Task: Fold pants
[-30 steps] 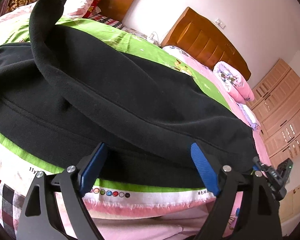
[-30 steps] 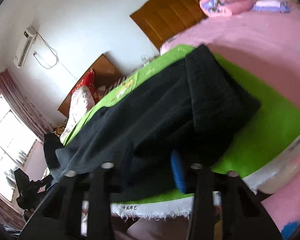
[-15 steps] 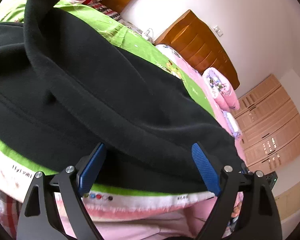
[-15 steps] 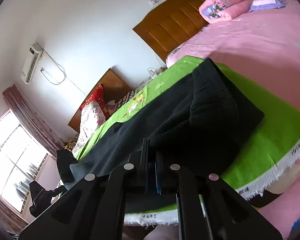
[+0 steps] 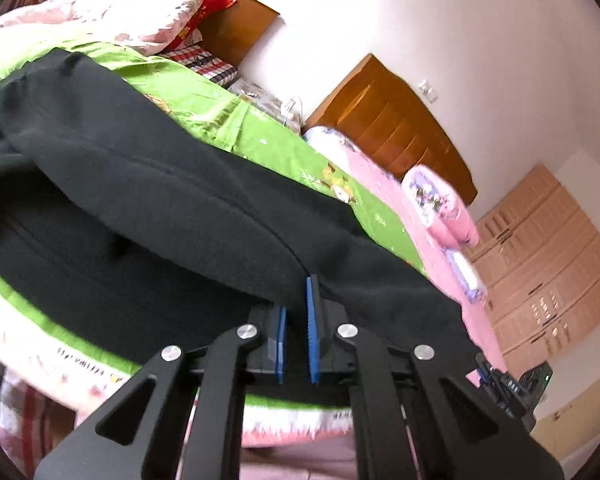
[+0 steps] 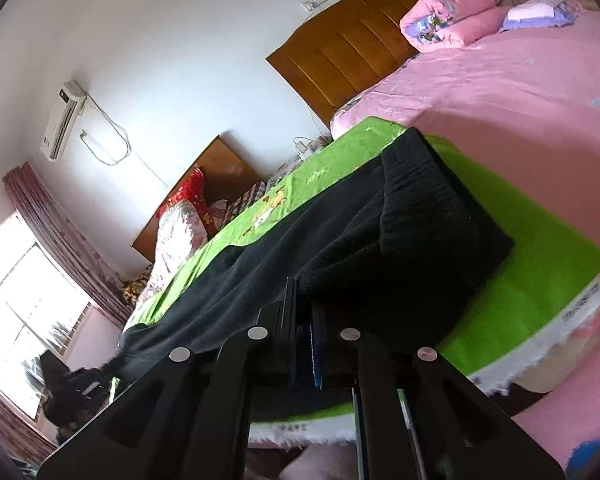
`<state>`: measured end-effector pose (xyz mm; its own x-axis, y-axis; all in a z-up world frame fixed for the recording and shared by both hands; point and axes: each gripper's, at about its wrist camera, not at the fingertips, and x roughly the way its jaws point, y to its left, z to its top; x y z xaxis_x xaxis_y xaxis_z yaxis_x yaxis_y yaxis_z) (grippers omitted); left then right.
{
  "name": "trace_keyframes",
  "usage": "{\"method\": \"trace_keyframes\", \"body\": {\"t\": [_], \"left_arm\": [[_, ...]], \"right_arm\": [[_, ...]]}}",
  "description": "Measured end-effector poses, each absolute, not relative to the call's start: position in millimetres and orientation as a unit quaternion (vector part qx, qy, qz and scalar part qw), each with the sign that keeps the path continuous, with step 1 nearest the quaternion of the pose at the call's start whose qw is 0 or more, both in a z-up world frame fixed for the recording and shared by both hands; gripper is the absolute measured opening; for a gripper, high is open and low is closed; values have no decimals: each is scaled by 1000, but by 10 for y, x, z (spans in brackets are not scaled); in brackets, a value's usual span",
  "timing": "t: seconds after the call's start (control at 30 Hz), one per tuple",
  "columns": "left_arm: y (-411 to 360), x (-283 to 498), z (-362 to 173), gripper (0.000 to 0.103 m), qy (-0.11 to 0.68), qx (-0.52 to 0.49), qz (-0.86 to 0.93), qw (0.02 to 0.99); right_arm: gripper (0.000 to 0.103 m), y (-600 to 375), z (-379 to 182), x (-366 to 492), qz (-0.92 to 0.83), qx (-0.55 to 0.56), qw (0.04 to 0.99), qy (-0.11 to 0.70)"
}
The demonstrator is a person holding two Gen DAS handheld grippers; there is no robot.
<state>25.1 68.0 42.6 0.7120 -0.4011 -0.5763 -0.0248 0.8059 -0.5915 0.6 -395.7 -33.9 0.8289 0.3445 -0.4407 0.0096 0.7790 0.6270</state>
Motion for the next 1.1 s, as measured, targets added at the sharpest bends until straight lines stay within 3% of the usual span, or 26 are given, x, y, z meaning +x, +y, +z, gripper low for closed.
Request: {"method": "trace_keyframes", "body": {"t": [0.13, 0.3, 0.4, 0.43, 0.5, 0.53, 0.57, 0.73, 0.87, 1.0, 1.1], "left_arm": [[694, 234, 82, 8, 414, -294, -90, 857], [730, 303, -76, 9, 433, -287, -88, 850], [635, 299, -24, 21, 438, -235, -74, 864], [632, 270, -20, 28, 440, -229, -74, 865], [623, 194, 26, 58, 438, -206, -63, 873], [607, 141, 100, 81, 426, -182, -35, 886], [604, 60, 203, 86, 400, -155, 10, 903], [419, -38, 544, 95, 312, -83, 35, 946], [-41, 259, 419, 99, 358, -52, -62, 930], [-279, 524, 57, 99, 418, 3, -49, 907], [-359, 454, -14, 101, 404, 43, -49, 913]], "right_arm": [[8, -4003, -690, -68, 69, 321, 883, 336], [7, -4007, -712, -64, 71, 327, 884, 328], [8, -3982, -684, -61, 63, 311, 886, 337], [20, -3981, -684, -84, 58, 309, 885, 343], [35, -4007, -641, -161, 53, 308, 886, 343], [57, -4047, -587, -234, 33, 303, 890, 339], [66, -4068, -521, -304, 14, 291, 899, 328], [66, -3963, -90, -362, 5, 197, 946, 256], [65, -3730, -122, -111, 33, 160, 948, 273], [64, -3664, -438, 98, 16, 117, 936, 331], [63, -3691, -416, 39, 24, 117, 937, 329]]}}
